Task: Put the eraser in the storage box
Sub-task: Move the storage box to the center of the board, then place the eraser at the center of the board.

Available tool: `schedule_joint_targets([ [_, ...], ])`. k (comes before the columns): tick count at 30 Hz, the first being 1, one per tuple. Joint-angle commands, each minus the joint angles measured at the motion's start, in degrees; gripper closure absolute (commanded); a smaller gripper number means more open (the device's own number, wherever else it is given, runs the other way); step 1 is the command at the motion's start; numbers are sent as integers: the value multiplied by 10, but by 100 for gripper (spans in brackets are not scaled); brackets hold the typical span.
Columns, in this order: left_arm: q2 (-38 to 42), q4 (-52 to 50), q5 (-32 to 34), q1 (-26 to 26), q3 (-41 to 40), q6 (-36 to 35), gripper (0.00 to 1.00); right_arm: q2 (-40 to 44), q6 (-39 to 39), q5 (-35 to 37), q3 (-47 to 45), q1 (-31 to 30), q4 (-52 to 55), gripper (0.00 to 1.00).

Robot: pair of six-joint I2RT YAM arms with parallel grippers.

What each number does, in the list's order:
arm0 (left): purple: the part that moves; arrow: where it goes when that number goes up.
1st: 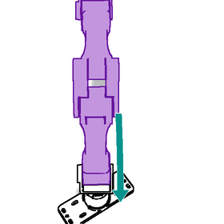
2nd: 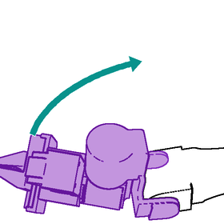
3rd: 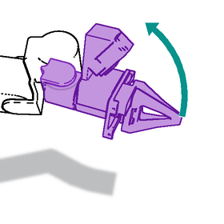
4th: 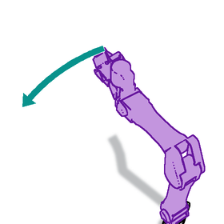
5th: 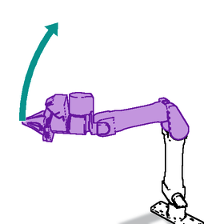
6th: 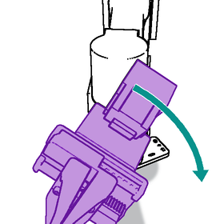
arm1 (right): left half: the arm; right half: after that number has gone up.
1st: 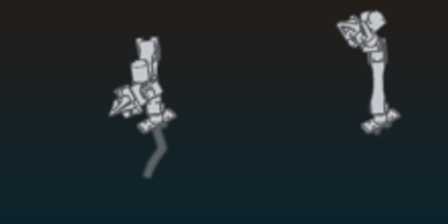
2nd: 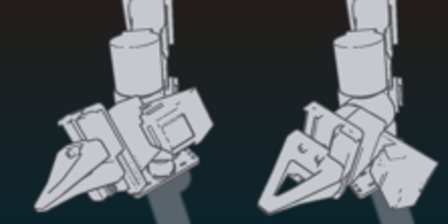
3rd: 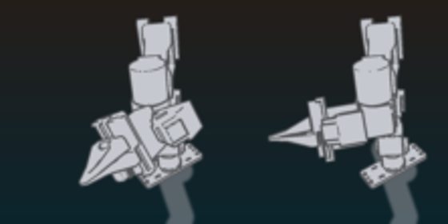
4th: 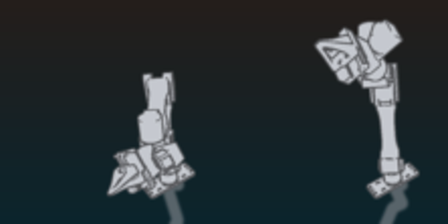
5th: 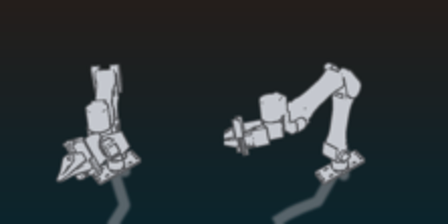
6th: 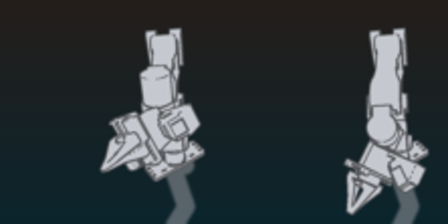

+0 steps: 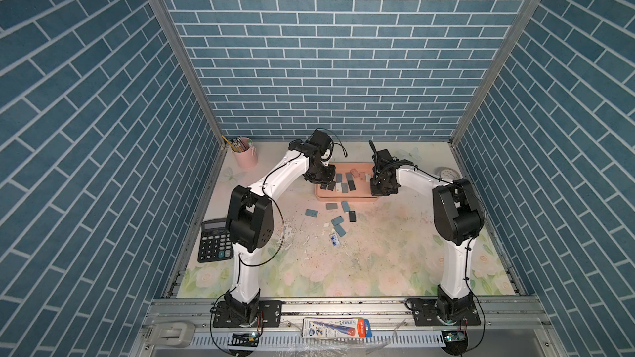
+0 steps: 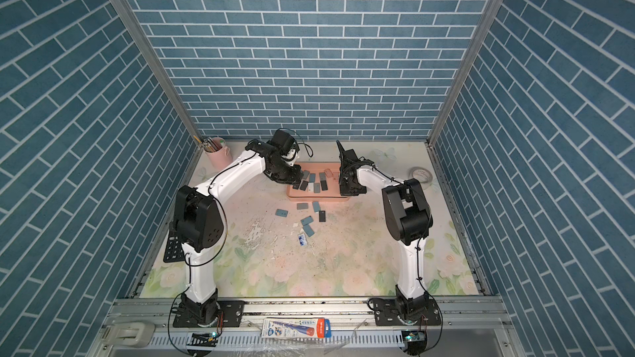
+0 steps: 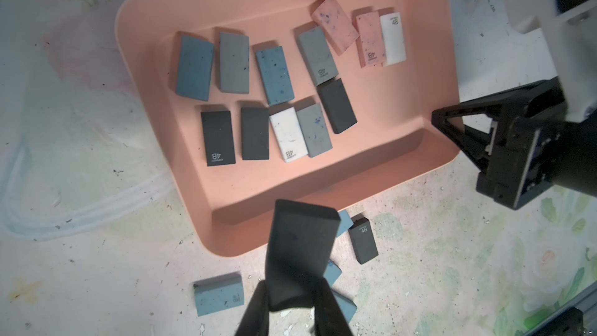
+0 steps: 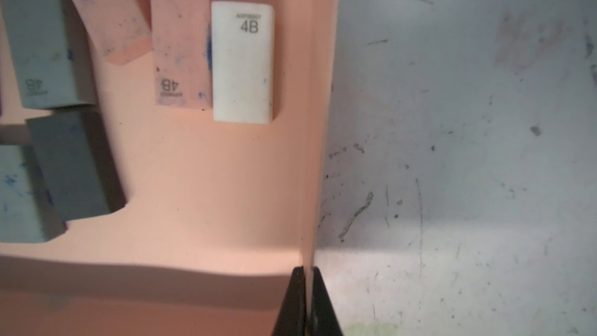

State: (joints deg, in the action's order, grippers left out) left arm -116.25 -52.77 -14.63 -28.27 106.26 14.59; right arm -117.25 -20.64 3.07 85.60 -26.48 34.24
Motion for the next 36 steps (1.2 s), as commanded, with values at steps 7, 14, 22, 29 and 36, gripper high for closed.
schedule_joint_targets([
  [7, -2, 44, -46, -29, -44, 47, 84, 40, -38, -8, -17, -16, 10, 83],
  [14, -22, 78, -67, -48, -39, 92, 84, 78, -35, -5, -7, -14, 22, 58],
  [22, -77, 132, -90, -64, 9, 170, 84, 183, -38, 7, -46, 14, 29, 19],
  [29, -161, 131, -81, -88, 95, 207, 84, 244, -41, 15, -92, 36, 15, 2],
  [36, -205, 126, -31, -95, 140, 220, 84, 285, -41, 8, -142, 58, 3, 2],
])
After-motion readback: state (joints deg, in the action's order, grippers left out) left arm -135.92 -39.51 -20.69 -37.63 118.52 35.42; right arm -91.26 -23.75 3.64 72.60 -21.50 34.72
